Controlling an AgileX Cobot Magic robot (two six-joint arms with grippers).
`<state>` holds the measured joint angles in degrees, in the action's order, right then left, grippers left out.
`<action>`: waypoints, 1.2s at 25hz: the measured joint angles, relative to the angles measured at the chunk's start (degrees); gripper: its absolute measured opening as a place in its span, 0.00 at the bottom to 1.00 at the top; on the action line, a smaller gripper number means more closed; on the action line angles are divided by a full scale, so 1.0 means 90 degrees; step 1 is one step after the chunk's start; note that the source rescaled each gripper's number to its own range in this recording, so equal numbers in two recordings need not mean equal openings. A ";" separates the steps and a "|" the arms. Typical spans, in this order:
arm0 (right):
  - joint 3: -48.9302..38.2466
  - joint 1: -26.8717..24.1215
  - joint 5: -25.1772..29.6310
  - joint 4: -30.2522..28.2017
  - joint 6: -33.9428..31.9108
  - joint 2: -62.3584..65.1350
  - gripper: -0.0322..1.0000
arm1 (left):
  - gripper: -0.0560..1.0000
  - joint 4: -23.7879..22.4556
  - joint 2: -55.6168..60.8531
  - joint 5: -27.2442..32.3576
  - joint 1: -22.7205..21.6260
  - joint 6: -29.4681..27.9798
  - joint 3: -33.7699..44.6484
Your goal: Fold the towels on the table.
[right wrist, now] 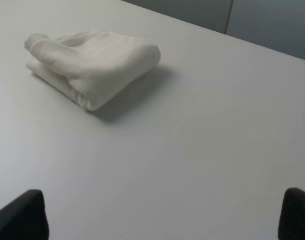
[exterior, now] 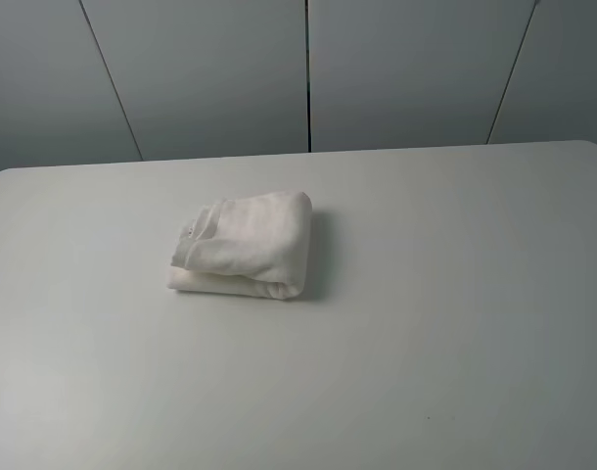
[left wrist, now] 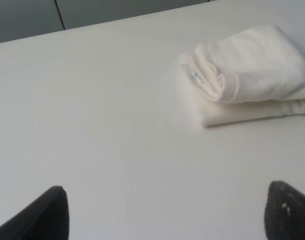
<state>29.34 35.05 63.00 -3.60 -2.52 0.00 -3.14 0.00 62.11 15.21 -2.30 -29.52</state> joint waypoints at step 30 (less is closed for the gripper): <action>0.0000 -0.2860 -0.0009 0.0825 0.0436 0.0006 1.00 | 1.00 0.0000 0.0000 0.0000 -0.2249 -0.0011 0.0000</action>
<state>29.34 9.31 62.91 3.82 1.41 0.06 -3.14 0.00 62.11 -5.03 -2.40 -29.52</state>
